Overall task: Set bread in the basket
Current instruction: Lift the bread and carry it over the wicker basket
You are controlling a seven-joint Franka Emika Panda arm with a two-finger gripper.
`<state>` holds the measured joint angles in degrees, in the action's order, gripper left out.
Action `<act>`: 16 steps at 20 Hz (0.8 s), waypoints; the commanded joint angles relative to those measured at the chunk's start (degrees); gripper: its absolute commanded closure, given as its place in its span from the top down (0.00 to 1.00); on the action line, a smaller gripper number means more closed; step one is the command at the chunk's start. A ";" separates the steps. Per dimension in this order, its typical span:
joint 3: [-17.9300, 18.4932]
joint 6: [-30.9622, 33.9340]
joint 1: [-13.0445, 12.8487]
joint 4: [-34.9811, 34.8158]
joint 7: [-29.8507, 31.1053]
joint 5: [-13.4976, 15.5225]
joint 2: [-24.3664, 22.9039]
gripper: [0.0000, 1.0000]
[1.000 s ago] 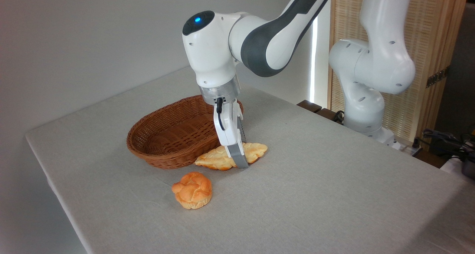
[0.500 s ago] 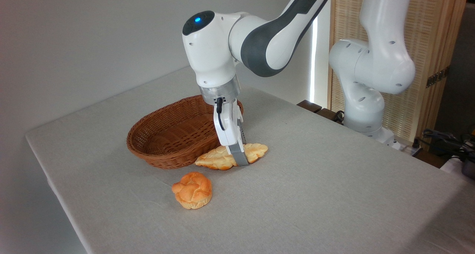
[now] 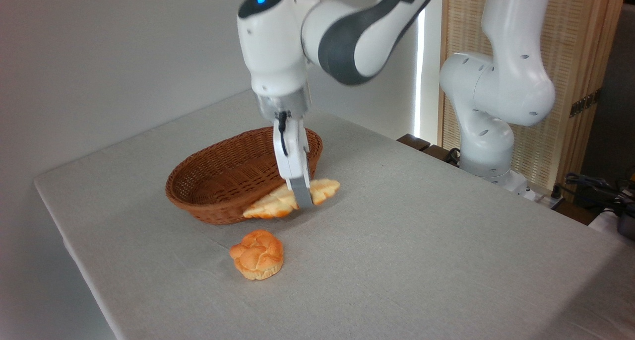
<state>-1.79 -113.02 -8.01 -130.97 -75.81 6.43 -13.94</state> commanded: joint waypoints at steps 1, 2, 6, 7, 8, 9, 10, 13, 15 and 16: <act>2.93 7.97 -0.07 7.03 -0.66 0.16 -0.21 0.45; 3.28 8.86 0.01 8.52 -0.48 0.25 -0.21 0.46; 4.08 10.27 -0.07 12.40 5.57 0.42 0.23 0.46; 3.90 10.27 -0.07 13.01 6.37 0.60 0.32 0.46; 3.73 10.27 -0.07 13.19 7.86 0.95 0.40 0.46; 3.20 10.27 -0.16 13.19 10.57 1.04 0.32 0.46; 2.24 10.27 -0.51 13.19 14.51 1.82 0.40 0.46; -2.85 9.31 -0.78 13.19 28.40 7.70 1.54 0.46; -6.72 8.78 -0.86 13.19 30.72 8.68 3.12 0.51; -7.52 6.87 -0.86 13.19 30.98 9.03 3.74 0.58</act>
<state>-6.33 -104.19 -8.68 -119.11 -48.34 13.63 -12.83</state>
